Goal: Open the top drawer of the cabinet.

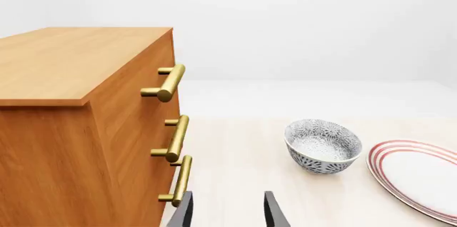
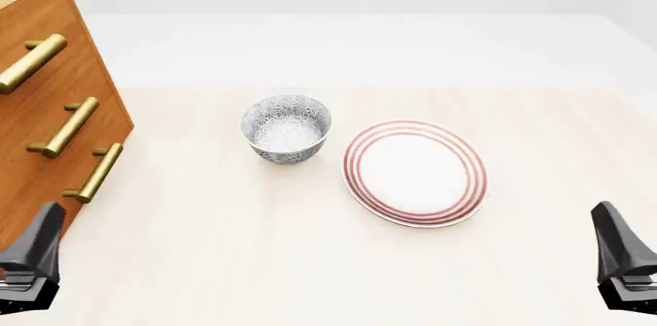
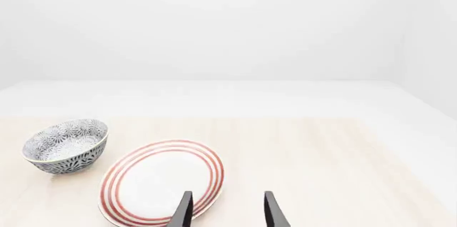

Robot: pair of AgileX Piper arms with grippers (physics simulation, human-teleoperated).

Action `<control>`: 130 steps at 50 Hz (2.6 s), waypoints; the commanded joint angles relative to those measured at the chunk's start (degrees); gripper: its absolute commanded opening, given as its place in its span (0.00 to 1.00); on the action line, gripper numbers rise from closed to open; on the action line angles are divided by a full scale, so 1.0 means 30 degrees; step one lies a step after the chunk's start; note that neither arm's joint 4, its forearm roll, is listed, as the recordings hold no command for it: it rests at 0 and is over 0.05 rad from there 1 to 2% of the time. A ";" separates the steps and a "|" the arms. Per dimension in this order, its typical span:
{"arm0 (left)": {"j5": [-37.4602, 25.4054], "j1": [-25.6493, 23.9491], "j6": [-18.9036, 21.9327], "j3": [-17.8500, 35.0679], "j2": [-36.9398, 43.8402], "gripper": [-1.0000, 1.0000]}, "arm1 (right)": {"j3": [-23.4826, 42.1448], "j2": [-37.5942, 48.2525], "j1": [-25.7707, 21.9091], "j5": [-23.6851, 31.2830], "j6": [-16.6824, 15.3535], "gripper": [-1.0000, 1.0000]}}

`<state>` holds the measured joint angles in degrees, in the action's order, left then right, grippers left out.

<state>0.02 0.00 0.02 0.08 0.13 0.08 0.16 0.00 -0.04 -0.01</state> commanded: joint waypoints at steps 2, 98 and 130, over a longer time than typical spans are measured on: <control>0.0060 -0.0052 -0.0012 0.0053 0.0114 1.00 | 0.0058 0.0131 0.0002 -0.0039 -0.0016 1.00; -0.0229 0.0553 2.1491 0.6656 0.8605 1.00 | 0.0030 0.0054 -0.0009 -0.0017 -0.0150 1.00; 0.7473 0.2252 2.7534 0.5378 1.4808 1.00 | 0.0030 0.0053 -0.0013 -0.0018 -0.0152 1.00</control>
<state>15.79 5.02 78.37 16.71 38.60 0.17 0.32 -0.04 -0.10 -0.47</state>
